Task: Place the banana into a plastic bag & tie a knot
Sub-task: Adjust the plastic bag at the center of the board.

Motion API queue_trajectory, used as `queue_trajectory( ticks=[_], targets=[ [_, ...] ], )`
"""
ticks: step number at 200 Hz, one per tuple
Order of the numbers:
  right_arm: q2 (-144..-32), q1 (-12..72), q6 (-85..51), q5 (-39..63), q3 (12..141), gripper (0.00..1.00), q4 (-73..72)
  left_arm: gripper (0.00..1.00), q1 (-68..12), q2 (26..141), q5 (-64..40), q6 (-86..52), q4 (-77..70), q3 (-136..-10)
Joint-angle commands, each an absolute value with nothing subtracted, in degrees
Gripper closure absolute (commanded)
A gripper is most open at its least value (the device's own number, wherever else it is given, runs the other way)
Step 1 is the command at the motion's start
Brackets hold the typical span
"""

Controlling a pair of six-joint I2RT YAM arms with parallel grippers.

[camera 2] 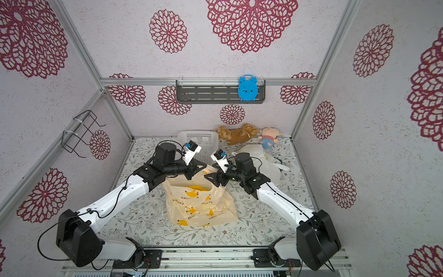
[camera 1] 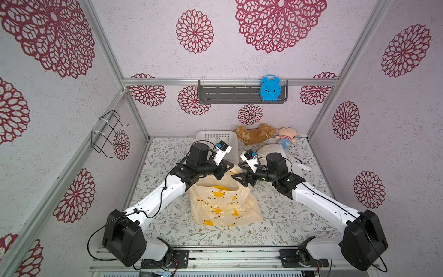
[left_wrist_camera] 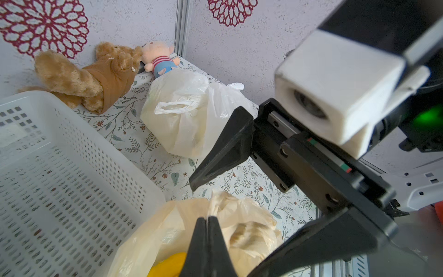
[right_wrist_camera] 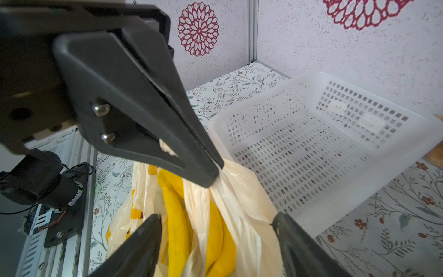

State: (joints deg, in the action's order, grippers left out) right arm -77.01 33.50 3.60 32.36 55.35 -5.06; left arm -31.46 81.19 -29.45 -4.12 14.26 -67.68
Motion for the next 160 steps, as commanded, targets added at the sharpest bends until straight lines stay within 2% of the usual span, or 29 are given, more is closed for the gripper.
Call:
queue_trajectory(
  ticks=[1,11,27,42,45,52,62,70,91,101,128,160],
  targets=[
    [-77.8,34.4,4.7,34.6,58.3,0.28,-4.2,1.00,-31.9,81.9,-29.5,-4.2,13.8,-69.7],
    [-78.1,34.6,4.9,34.4,58.6,0.37,-3.7,1.00,-31.7,82.0,-29.6,-4.3,13.5,-69.7],
    [-78.5,34.9,4.8,33.8,58.9,0.60,-3.8,1.00,-31.7,82.2,-29.6,-4.8,12.9,-69.7],
    [-78.9,35.1,4.9,32.8,59.3,0.93,-3.6,1.00,-31.7,82.1,-29.2,-5.6,12.2,-69.4],
    [-78.9,35.1,4.9,32.3,59.4,1.00,-3.5,0.95,-31.7,82.2,-28.8,-5.7,12.2,-69.4],
    [-79.1,35.0,4.7,31.7,59.6,1.00,-3.3,0.83,-31.7,81.9,-28.0,-6.2,12.0,-69.1],
    [-79.2,34.9,4.8,31.1,59.4,1.00,-3.4,0.55,-31.6,81.0,-26.0,-7.1,11.6,-68.4],
    [-79.1,34.8,4.6,30.3,59.2,1.00,-3.6,0.38,-31.4,79.9,-23.5,-8.4,10.8,-67.2],
    [-78.9,33.9,3.3,29.3,58.7,1.00,-4.2,0.08,-31.3,75.1,-13.4,-13.2,7.9,-62.8],
    [-78.9,33.5,2.7,29.0,58.5,1.00,-4.3,0.01,-31.3,72.6,-8.3,-15.5,8.3,-61.0],
    [-78.9,33.0,1.0,27.4,57.6,1.00,-5.0,0.03,-31.4,64.4,6.1,-23.0,11.3,-56.0],
    [-79.3,32.8,-0.4,26.6,57.9,1.00,-4.3,0.03,-31.4,50.5,19.7,-28.4,11.6,-44.4]
  ],
)
